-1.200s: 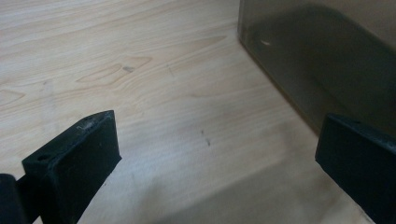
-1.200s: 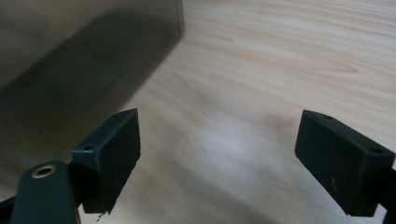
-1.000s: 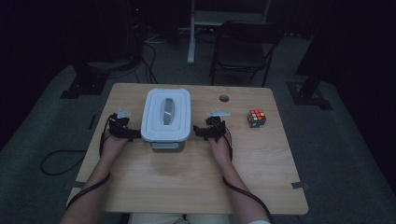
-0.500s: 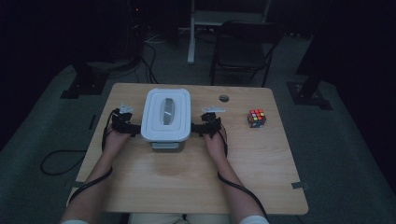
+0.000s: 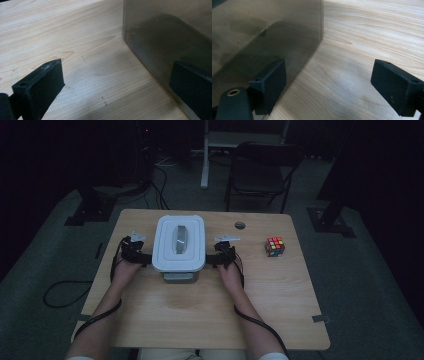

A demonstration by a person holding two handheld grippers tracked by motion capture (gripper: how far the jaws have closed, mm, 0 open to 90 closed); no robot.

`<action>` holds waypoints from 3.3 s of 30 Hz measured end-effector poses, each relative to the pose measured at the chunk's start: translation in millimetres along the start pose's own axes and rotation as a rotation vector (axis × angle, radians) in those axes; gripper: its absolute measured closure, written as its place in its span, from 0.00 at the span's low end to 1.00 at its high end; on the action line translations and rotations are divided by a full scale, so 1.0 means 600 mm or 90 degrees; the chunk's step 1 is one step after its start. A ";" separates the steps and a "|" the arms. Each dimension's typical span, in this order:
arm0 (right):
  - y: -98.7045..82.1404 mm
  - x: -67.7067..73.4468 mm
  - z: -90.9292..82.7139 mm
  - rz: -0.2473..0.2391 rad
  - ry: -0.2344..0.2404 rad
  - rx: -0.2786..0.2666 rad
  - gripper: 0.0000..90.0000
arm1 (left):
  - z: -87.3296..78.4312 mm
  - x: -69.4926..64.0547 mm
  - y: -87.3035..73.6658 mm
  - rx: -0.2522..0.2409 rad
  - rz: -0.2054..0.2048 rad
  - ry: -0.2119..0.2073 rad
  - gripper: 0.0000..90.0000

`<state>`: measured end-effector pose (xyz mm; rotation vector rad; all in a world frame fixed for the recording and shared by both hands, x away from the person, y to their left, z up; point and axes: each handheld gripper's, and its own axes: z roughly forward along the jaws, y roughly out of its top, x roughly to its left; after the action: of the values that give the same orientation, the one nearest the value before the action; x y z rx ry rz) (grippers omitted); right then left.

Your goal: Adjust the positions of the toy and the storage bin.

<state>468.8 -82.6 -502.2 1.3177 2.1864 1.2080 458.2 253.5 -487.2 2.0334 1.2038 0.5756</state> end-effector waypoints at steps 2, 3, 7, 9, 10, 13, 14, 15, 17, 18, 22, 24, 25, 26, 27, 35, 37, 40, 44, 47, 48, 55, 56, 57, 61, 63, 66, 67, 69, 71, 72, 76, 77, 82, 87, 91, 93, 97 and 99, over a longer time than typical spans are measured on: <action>-0.003 -0.001 -0.002 0.001 0.000 0.000 0.15 | 0.000 -0.004 0.002 0.001 0.003 0.001 0.01; -0.005 -0.002 -0.005 0.001 -0.003 0.000 0.16 | 0.000 -0.006 0.003 0.003 0.007 0.002 0.01; -0.010 -0.007 -0.012 0.003 -0.006 -0.002 0.16 | 0.002 -0.018 0.007 0.006 0.016 0.000 0.01; -0.012 -0.008 -0.014 0.003 -0.006 -0.004 0.16 | 0.002 -0.020 0.008 0.006 0.017 -0.001 0.01; -0.014 -0.009 -0.015 0.003 -0.005 0.000 0.16 | 0.002 -0.022 0.009 0.003 0.017 -0.002 0.01; -0.021 -0.013 -0.021 0.000 -0.007 0.006 0.17 | 0.002 -0.030 0.013 0.001 0.018 -0.009 0.01; -0.024 -0.015 -0.023 -0.001 -0.006 0.009 0.17 | 0.002 -0.033 0.014 0.003 0.023 -0.007 0.01; -0.026 -0.016 -0.026 -0.001 -0.008 0.007 0.17 | 0.002 -0.034 0.015 0.004 0.027 -0.008 0.01; -0.028 -0.018 -0.030 -0.001 -0.008 0.011 0.17 | 0.003 -0.039 0.016 0.005 0.029 -0.014 0.01; -0.028 -0.018 -0.030 -0.001 -0.008 0.011 0.17 | 0.003 -0.039 0.016 0.005 0.029 -0.014 0.01; -0.037 -0.022 -0.046 0.004 -0.005 0.006 0.17 | 0.007 -0.050 0.016 0.009 0.036 -0.018 0.01; -0.040 -0.024 -0.053 0.004 -0.005 0.005 0.17 | 0.008 -0.056 0.017 0.010 0.038 -0.024 0.01; -0.042 -0.025 -0.057 0.002 -0.007 0.006 0.17 | 0.009 -0.060 0.018 0.010 0.041 -0.025 0.01; -0.043 -0.026 -0.060 0.003 -0.009 0.006 0.17 | 0.009 -0.065 0.018 0.009 0.043 -0.027 0.01; -0.045 -0.029 -0.064 0.004 -0.010 0.005 0.17 | 0.010 -0.069 0.018 0.009 0.045 -0.030 0.01; -0.067 -0.055 -0.092 0.027 -0.010 -0.004 0.17 | 0.018 -0.105 0.025 0.020 0.071 -0.061 0.01; -0.071 -0.061 -0.100 0.028 -0.015 -0.004 0.17 | 0.020 -0.114 0.028 0.021 0.077 -0.066 0.01; -0.078 -0.072 -0.113 0.034 -0.021 -0.006 0.17 | 0.024 -0.127 0.030 0.018 0.084 -0.077 0.01; -0.087 -0.085 -0.125 0.048 -0.016 -0.006 0.17 | 0.028 -0.142 0.030 0.019 0.089 -0.088 0.01; -0.090 -0.087 -0.133 0.042 -0.020 -0.006 0.17 | 0.031 -0.150 0.033 0.020 0.094 -0.088 0.01; -0.091 -0.090 -0.136 0.042 -0.022 -0.004 0.17 | 0.032 -0.151 0.034 0.019 0.093 -0.089 0.01; -0.096 -0.099 -0.140 0.057 -0.014 -0.005 0.16 | 0.037 -0.155 0.034 0.023 0.092 -0.096 0.01; -0.096 -0.100 -0.140 0.057 -0.014 -0.003 0.15 | 0.038 -0.154 0.034 0.022 0.091 -0.098 0.01; -0.096 -0.102 -0.139 0.057 -0.011 -0.003 0.15 | 0.038 -0.152 0.034 0.022 0.090 -0.101 0.01; -0.093 -0.108 -0.132 0.054 -0.021 0.010 0.15 | 0.041 -0.143 0.037 0.022 0.069 -0.107 0.01; -0.090 -0.112 -0.128 0.054 -0.028 0.018 0.15 | 0.044 -0.137 0.042 0.022 0.060 -0.100 0.01; -0.083 -0.118 -0.121 0.055 -0.039 0.018 0.15 | 0.047 -0.129 0.050 0.019 0.053 -0.081 0.00; -0.080 -0.120 -0.118 0.054 -0.045 0.018 0.15 | 0.048 -0.126 0.052 0.016 0.049 -0.076 0.00; -0.070 -0.129 -0.109 0.061 -0.054 0.017 0.15 | 0.050 -0.121 0.058 0.001 0.039 -0.074 0.00; -0.061 -0.134 -0.106 0.066 -0.056 0.013 0.15 | 0.054 -0.119 0.065 0.004 0.040 -0.060 0.00; -0.056 -0.137 -0.106 0.069 -0.060 0.011 0.15 | 0.057 -0.118 0.068 0.001 0.039 -0.062 0.00; -0.041 -0.146 -0.099 0.079 -0.062 0.000 0.15 | 0.067 -0.122 0.075 0.003 0.048 -0.065 0.00; -0.041 -0.146 -0.099 0.079 -0.062 0.000 0.15 | 0.069 -0.124 0.076 0.003 0.048 -0.069 0.00; -0.035 -0.140 -0.095 0.074 -0.047 -0.005 0.15 | 0.073 -0.131 0.078 0.011 0.055 -0.072 0.01; -0.042 -0.143 -0.101 0.078 -0.029 -0.008 0.16 | 0.069 -0.140 0.074 0.020 0.063 -0.084 0.01; -0.044 -0.136 -0.112 0.064 -0.035 -0.010 0.19 | 0.064 -0.148 0.073 0.025 0.071 -0.084 0.01; -0.045 -0.134 -0.114 0.063 -0.037 -0.009 0.19 | 0.058 -0.154 0.071 0.026 0.080 -0.086 0.01; -0.055 -0.129 -0.129 0.056 -0.032 -0.007 0.19 | 0.045 -0.164 0.064 0.029 0.092 -0.094 0.01; -0.058 -0.128 -0.132 0.055 -0.031 -0.007 0.19 | 0.041 -0.168 0.061 0.030 0.096 -0.096 0.01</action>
<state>439.2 -193.9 -494.2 1.4355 2.1053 1.2042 448.0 144.4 -478.5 2.1780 0.9910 0.4593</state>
